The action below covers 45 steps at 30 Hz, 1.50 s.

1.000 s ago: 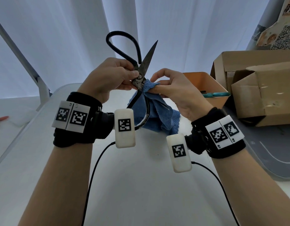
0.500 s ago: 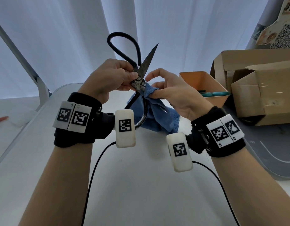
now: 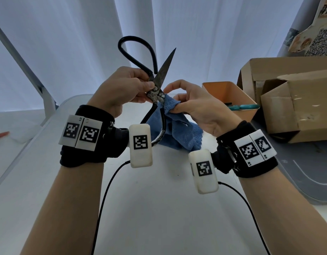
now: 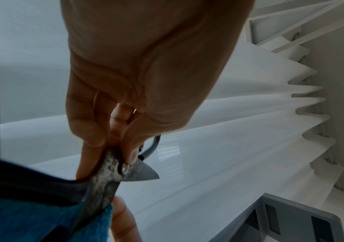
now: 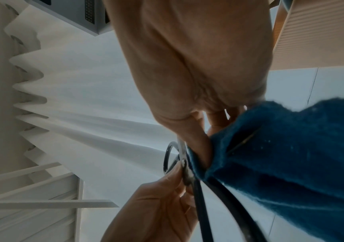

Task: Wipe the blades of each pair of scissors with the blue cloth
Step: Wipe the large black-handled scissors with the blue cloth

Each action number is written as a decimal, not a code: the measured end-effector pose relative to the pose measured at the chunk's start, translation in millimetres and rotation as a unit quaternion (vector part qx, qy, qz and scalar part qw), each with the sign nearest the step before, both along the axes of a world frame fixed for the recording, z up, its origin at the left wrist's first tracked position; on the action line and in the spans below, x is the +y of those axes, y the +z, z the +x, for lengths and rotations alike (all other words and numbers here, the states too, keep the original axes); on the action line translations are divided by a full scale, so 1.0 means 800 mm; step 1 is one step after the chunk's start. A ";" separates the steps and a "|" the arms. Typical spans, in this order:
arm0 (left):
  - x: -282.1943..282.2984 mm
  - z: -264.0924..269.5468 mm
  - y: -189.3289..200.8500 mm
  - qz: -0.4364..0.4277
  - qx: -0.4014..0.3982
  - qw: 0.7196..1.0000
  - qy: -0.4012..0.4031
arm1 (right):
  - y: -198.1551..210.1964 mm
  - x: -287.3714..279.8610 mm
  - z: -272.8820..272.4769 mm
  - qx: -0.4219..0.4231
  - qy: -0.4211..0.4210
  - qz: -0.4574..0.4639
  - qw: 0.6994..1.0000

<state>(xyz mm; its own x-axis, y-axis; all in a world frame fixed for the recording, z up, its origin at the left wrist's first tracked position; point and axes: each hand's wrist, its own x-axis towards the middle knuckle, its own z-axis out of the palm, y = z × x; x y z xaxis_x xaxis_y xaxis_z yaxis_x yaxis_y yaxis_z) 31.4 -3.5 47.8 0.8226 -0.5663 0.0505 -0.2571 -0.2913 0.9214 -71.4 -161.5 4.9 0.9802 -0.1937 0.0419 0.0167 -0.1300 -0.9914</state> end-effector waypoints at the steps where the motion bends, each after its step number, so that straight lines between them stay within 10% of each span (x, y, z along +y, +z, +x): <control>1: 0.000 0.000 0.000 -0.001 -0.001 1.000 0.001 | 0.000 0.001 0.000 0.003 -0.005 -0.004 1.000; 45: -0.007 -0.003 -0.003 0.019 -0.013 1.000 -0.015 | -0.004 0.005 0.007 -0.023 -0.038 0.058 0.997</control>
